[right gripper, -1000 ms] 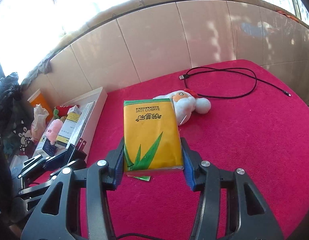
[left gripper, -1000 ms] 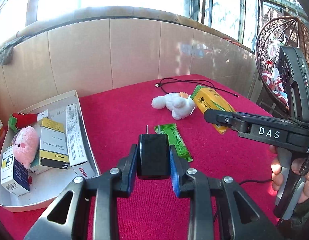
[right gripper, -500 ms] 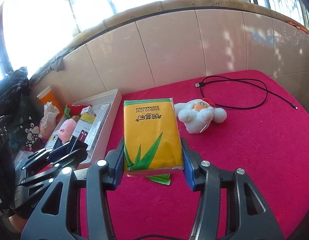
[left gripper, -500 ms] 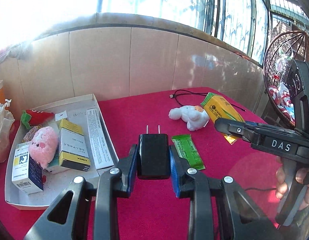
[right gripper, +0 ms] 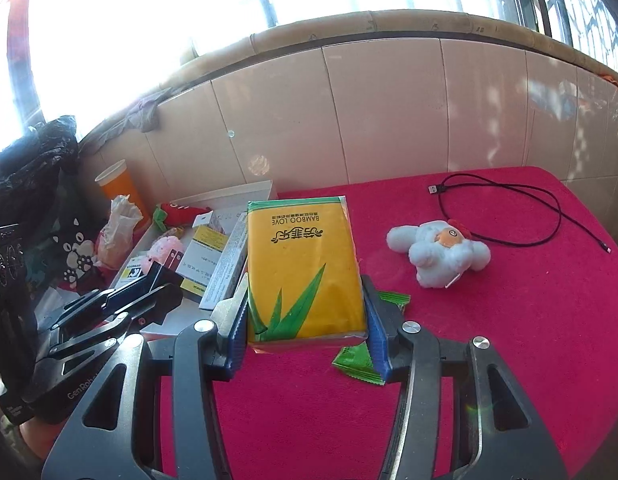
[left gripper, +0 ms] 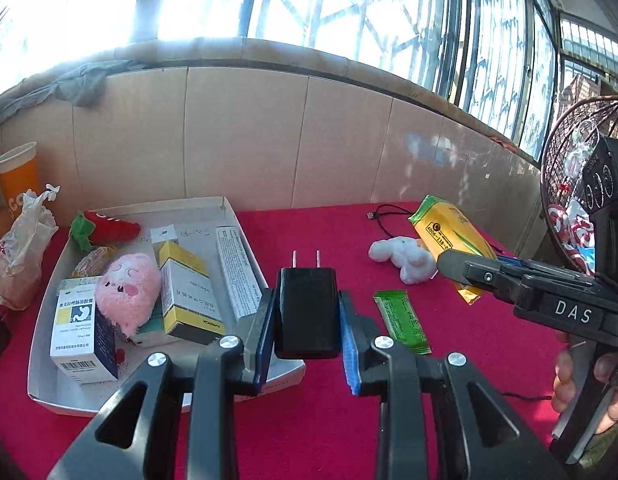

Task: Organize objects
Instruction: 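Carry the black charger and yellow juice box over the white tray with both tools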

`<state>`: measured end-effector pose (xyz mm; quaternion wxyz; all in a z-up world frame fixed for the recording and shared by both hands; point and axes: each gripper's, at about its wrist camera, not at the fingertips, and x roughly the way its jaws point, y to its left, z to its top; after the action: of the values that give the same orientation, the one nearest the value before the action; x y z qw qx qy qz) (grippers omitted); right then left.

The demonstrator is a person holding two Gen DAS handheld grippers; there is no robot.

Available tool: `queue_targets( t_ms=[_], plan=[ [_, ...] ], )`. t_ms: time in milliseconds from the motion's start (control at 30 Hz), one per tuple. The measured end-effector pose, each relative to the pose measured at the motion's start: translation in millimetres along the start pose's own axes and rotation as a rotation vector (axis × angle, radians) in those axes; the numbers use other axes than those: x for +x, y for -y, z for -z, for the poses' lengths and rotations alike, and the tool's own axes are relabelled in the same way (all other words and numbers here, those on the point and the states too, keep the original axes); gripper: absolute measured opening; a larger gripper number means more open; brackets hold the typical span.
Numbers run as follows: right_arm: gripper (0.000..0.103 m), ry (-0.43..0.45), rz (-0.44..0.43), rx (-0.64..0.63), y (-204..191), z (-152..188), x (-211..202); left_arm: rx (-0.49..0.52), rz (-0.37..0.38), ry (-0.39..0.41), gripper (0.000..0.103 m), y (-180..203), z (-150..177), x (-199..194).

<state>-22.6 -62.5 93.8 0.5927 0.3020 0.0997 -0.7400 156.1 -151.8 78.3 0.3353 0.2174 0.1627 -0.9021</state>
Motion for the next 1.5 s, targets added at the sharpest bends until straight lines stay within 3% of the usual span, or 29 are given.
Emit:
queue_targets(
  t_ms=[600, 1100, 1333, 1500],
  plan=[
    [0.049, -0.011, -0.047, -0.09, -56, -13, 18, -0.117, -0.042, 0.054, 0.029, -54, -4, -22],
    [0.049, -0.02, -0.096, -0.089, -78, -26, 28, -0.134, -0.065, 0.073, 0.029, -71, -11, -30],
    [0.049, -0.008, -0.117, -0.101, -92, -51, 39, -0.108, -0.165, 0.091, 0.029, -96, -42, -30],
    [0.049, -0.018, -0.14, -0.108, -110, -63, 54, -0.077, -0.255, 0.048, 0.029, -118, -60, -15]
  ],
)
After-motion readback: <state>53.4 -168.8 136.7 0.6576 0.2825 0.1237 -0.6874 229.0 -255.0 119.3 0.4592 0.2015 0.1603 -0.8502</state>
